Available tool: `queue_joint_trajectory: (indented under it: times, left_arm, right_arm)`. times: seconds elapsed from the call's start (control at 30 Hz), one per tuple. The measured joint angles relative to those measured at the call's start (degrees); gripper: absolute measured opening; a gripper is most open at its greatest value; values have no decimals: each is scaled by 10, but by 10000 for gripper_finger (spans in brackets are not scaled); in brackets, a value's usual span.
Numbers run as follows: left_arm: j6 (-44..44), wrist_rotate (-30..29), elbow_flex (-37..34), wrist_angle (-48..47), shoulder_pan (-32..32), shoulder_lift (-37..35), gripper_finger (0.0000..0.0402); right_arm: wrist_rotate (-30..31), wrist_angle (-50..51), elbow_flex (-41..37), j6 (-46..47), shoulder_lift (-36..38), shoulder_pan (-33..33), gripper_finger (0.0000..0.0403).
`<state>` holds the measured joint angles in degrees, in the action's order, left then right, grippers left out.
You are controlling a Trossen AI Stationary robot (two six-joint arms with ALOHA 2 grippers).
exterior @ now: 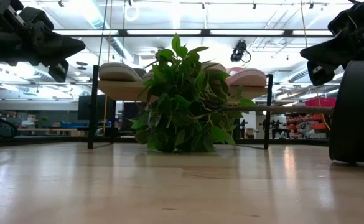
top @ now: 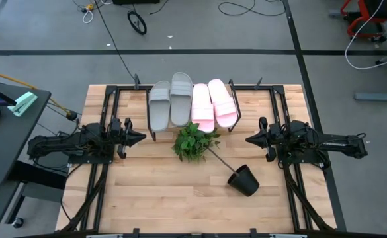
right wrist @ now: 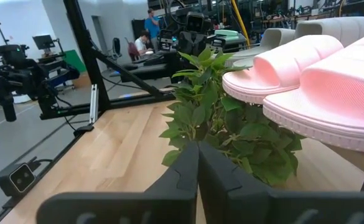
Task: Pick and place slides into the shelf
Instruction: Return to Home Position
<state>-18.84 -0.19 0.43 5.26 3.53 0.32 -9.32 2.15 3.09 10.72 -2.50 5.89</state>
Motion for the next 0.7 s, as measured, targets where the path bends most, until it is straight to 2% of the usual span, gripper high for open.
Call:
queue_joint_trajectory:
  times: [0.47,0.7]
  left_arm:
    - [0,0,0,0,0,0,36]
    - [0,0,0,0,0,0,27]
  right_arm:
    - [0,0,0,0,0,0,15]
    - [0,0,0,0,0,0,14]
